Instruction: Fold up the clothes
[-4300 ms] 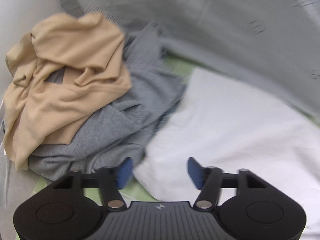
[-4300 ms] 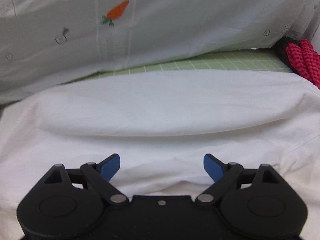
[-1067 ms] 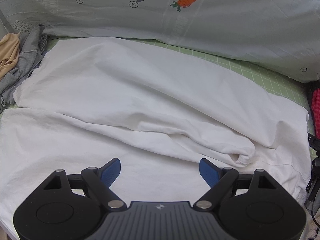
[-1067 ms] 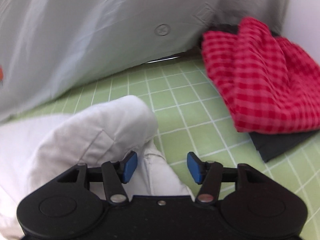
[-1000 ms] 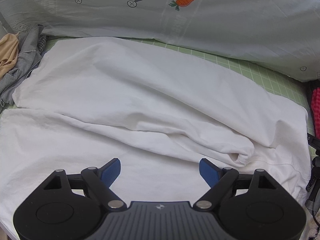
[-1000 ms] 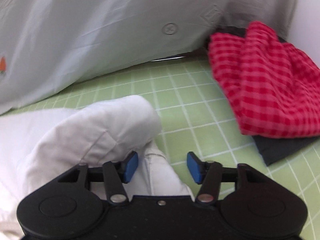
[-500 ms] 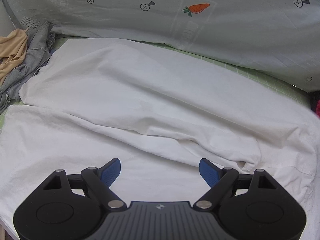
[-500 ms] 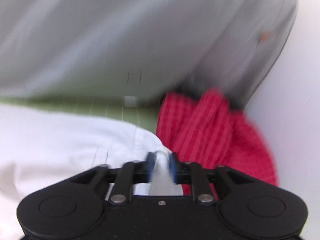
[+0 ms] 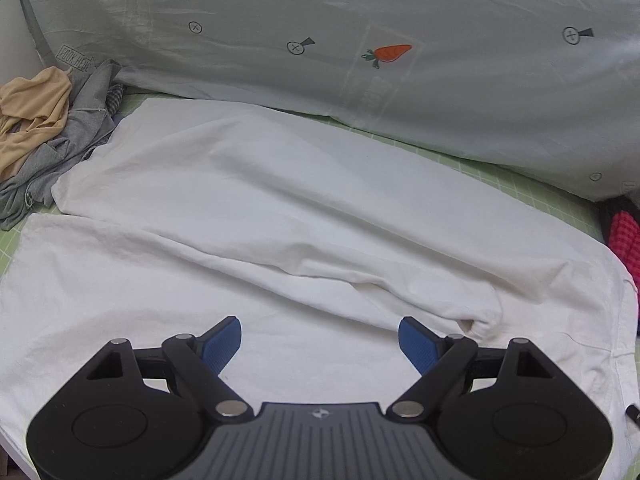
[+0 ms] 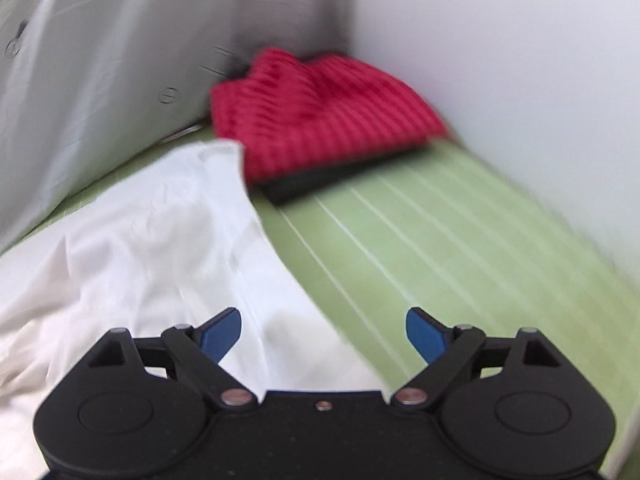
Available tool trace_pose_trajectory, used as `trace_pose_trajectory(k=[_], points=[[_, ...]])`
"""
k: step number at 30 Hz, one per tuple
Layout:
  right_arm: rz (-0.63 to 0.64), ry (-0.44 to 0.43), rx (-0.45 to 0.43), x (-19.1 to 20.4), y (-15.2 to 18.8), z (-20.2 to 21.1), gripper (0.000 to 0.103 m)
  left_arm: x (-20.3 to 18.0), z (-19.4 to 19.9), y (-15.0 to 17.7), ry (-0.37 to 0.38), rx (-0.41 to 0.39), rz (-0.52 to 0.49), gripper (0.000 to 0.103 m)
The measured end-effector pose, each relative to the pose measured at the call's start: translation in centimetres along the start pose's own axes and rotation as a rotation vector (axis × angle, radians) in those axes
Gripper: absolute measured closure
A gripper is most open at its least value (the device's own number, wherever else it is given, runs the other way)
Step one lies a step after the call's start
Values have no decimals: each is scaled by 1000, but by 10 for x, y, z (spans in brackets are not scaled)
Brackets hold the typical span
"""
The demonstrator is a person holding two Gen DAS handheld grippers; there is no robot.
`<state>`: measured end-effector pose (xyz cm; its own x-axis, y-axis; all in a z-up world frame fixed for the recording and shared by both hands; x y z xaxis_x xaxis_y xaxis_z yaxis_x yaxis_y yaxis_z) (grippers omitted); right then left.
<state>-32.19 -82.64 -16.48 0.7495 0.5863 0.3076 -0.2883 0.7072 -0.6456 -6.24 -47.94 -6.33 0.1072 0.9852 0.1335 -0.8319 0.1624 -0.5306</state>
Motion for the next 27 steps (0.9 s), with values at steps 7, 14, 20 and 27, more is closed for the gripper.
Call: trace_pose_trajectory(k=[7,14,20,27], points=[[-138,-72,53,-11,49,23,13,12,31,39,26,-18,-17,17],[25,-134,113,13,70,22,71,27,58,64,-5,-52,-47,17],[130,-94,76,8,70,43,92,46,65,79,0,-46,-19,17],[-12,-87,84,-2,76,52,64,94,55,94,2,3,43,17]])
Point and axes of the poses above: each gripper's, at about its wrist camera, not at the fingertips, and z roughly against the way its jaws point, x to its left, y to its underside, the point moved 3 cm from there along -z, roughly the way its jaws point, and after that the axes turned 14 degrees about -y, right-handed, at the moved point
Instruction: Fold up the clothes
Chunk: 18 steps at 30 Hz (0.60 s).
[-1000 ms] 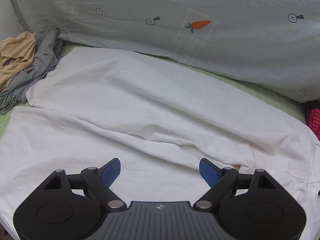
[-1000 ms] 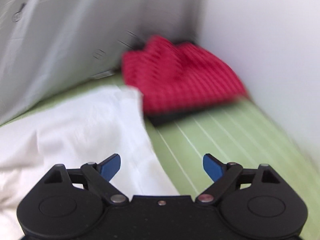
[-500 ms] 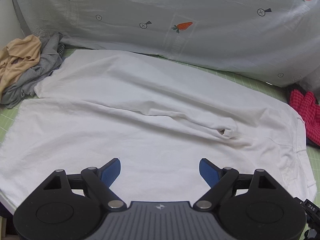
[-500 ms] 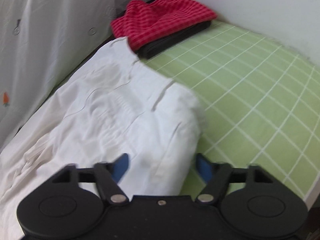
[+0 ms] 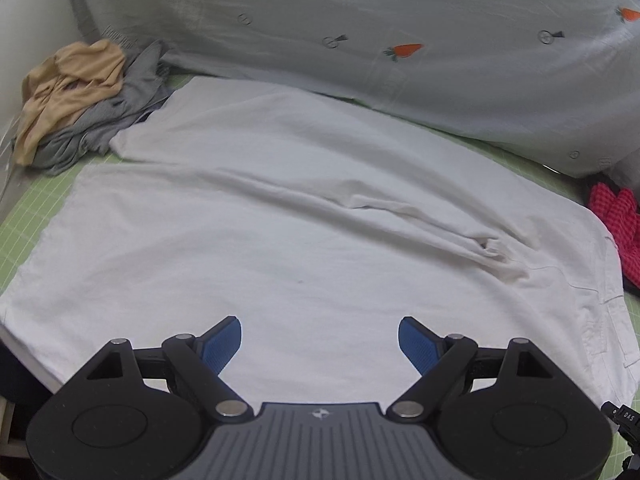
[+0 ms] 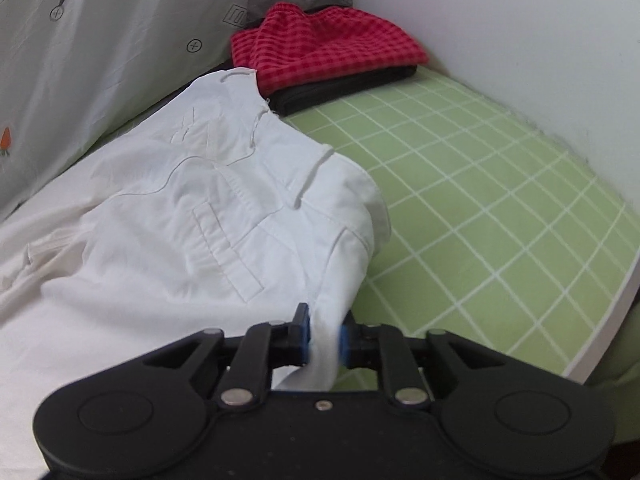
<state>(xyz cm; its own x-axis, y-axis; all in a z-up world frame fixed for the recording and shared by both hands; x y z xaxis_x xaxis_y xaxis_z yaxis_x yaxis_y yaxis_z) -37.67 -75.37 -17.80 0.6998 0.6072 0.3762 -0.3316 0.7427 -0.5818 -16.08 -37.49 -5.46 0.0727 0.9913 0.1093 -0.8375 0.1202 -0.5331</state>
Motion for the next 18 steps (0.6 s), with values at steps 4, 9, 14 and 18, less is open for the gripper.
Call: trace_pose_trajectory(k=[4,9,14,18], points=[[-139,-95,5,16,26,3,34,39,-15,-2,13,36,37,17],[-188,-100,0,58,63,6,21,95,-33,-7,3,84,67,17],[-252,-131,6,100,90,8,19,146,-56,-19,15,122,108,17],[-312,-177,16,135,111,8,18,181,-74,-26,43,140,131,17]])
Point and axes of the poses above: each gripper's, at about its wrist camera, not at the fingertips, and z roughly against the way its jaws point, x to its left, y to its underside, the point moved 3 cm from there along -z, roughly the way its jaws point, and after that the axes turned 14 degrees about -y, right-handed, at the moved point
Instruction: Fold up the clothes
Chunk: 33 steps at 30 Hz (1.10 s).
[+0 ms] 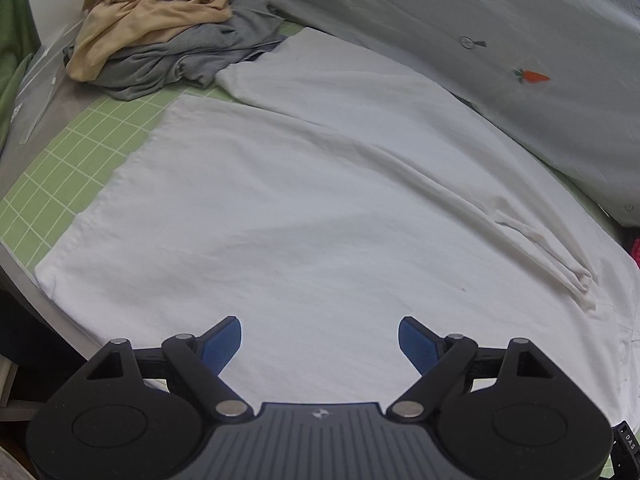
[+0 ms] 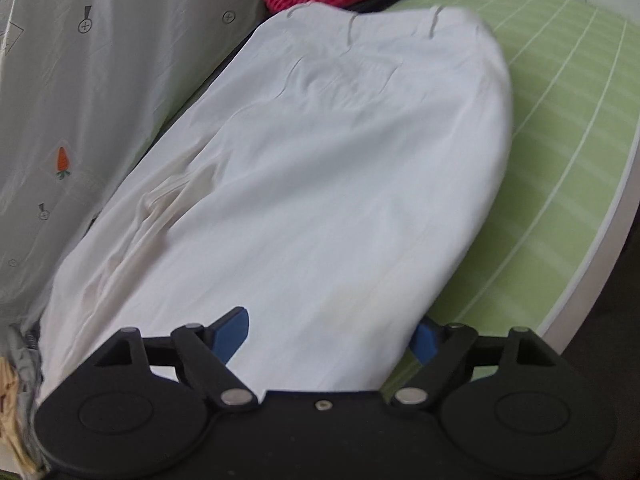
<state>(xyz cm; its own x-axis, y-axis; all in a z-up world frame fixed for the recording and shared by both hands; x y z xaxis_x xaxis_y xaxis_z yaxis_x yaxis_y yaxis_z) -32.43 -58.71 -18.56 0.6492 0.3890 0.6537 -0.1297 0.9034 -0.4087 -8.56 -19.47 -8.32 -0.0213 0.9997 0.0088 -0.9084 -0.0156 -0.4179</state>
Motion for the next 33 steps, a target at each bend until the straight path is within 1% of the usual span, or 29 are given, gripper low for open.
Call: trace_pose_trajectory(k=[2,3,4,7,10,11,12,13,15,17,19,21,23,27,30,33], points=[[-25,-21,-4,13,15,-4,15,15,-9,-6,17,16,4,17],[-42,-37,-6,19,23,-6,9,22,-14,-9,21,23,5,17],[-65,-57,-8,24,30,-7,8,28,-17,-11,23,29,8,17],[-132,-106,-23,37,51,-9,8,45,-27,-18,26,46,17,17],[-167,-121,-24,46,62,-12,8,57,-33,-22,36,66,32,17],[-183,-128,-17,48,64,-14,12,60,-35,-23,40,76,39,17],[-213,-141,-5,48,64,-16,29,63,-37,-23,44,85,46,17],[-255,-162,3,47,64,-18,41,65,-39,-23,47,94,54,17],[-326,-214,1,46,60,-22,74,68,-43,-21,51,112,76,17],[-310,-264,-7,55,51,-23,97,69,-45,-19,57,128,103,17],[-254,-310,-19,73,37,-23,97,67,-45,-14,64,140,133,17],[-228,-376,-31,90,22,-24,98,65,-44,-9,71,153,164,17],[-208,-412,-22,104,8,-30,98,61,-43,-3,79,165,201,17],[-137,-417,27,123,-14,-44,98,51,-38,12,86,181,278,17],[-144,-425,72,123,-22,-51,98,45,-36,26,94,204,342,17],[-171,-432,113,117,-26,-56,98,43,-38,42,110,244,417,17]])
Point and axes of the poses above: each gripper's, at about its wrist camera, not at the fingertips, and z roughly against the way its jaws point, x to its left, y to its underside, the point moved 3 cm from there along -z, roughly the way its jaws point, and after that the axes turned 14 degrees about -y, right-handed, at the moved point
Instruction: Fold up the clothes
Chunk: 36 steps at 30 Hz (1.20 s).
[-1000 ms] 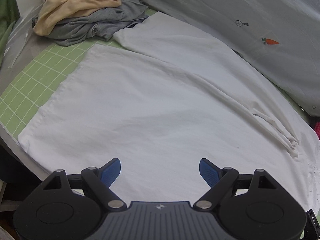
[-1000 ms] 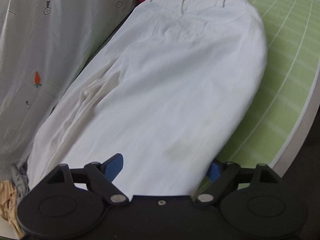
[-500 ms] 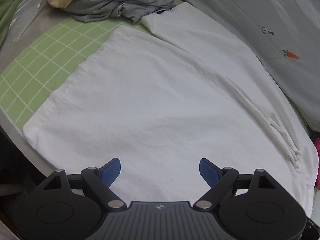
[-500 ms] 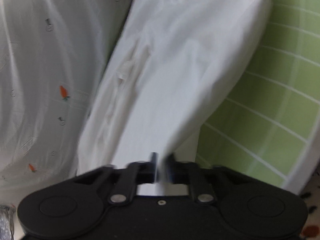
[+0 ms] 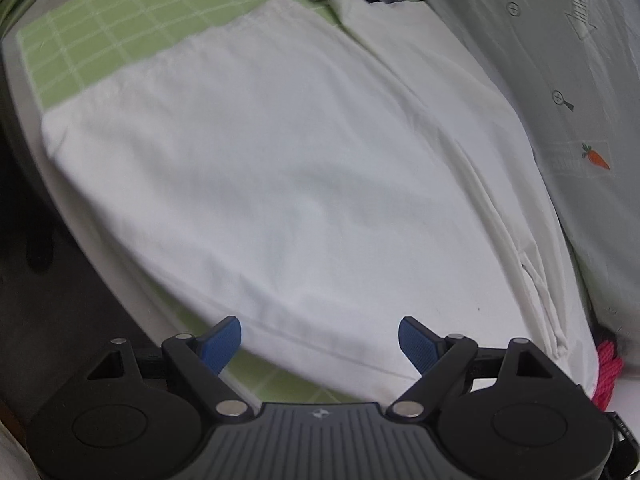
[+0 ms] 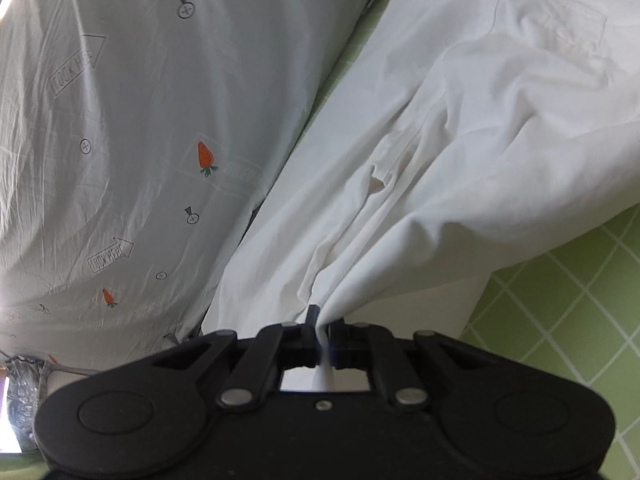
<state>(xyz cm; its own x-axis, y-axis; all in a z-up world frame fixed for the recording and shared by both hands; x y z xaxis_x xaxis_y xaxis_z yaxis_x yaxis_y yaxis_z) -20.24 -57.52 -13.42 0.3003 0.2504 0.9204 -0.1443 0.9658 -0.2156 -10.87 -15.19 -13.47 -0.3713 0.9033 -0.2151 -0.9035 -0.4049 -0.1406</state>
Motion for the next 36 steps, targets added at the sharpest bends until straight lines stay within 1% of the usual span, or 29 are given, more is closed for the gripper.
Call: trace_pose_trajectory(k=[3,6,9,11,15,16,18,19,21,22,23,25,26,27,30,33,36], points=[[-2,-1,40,-6,-2,-1,98,4,-8,13,36,35,78,17],[-11,-6,70,-8,-5,-4,98,7,-17,22,90,72,156,17],[-20,-9,91,-10,-8,-5,98,8,-27,26,152,84,233,17],[-10,-5,106,-10,-9,-5,98,8,-32,24,173,78,269,17],[3,7,123,-12,-8,4,98,10,-38,15,167,28,306,19],[2,11,122,-13,-8,7,98,11,-38,13,168,8,313,20],[4,26,117,-16,-8,12,98,15,-37,7,157,-29,328,32],[4,34,113,-19,-9,16,98,19,-36,3,142,-46,336,34],[-3,53,101,-26,-10,24,98,25,-37,-3,139,-58,348,46],[-12,67,89,-30,-10,28,98,29,-38,-5,141,-63,353,48],[-24,84,75,-35,-11,33,95,32,-39,-7,147,-59,364,51],[-51,126,44,-47,-14,43,85,37,-42,-12,164,-46,390,54],[-66,150,26,-53,-15,49,73,38,-42,-13,164,-44,391,54],[-83,169,4,-60,-16,55,65,38,-42,-15,162,-44,388,55],[-130,226,-60,-76,-19,72,55,44,-39,-16,143,-52,377,54],[-158,275,-133,-87,-23,89,50,55,-31,-14,85,-96,371,53],[-184,307,-210,-95,-28,104,43,68,-27,-21,64,-126,384,53]])
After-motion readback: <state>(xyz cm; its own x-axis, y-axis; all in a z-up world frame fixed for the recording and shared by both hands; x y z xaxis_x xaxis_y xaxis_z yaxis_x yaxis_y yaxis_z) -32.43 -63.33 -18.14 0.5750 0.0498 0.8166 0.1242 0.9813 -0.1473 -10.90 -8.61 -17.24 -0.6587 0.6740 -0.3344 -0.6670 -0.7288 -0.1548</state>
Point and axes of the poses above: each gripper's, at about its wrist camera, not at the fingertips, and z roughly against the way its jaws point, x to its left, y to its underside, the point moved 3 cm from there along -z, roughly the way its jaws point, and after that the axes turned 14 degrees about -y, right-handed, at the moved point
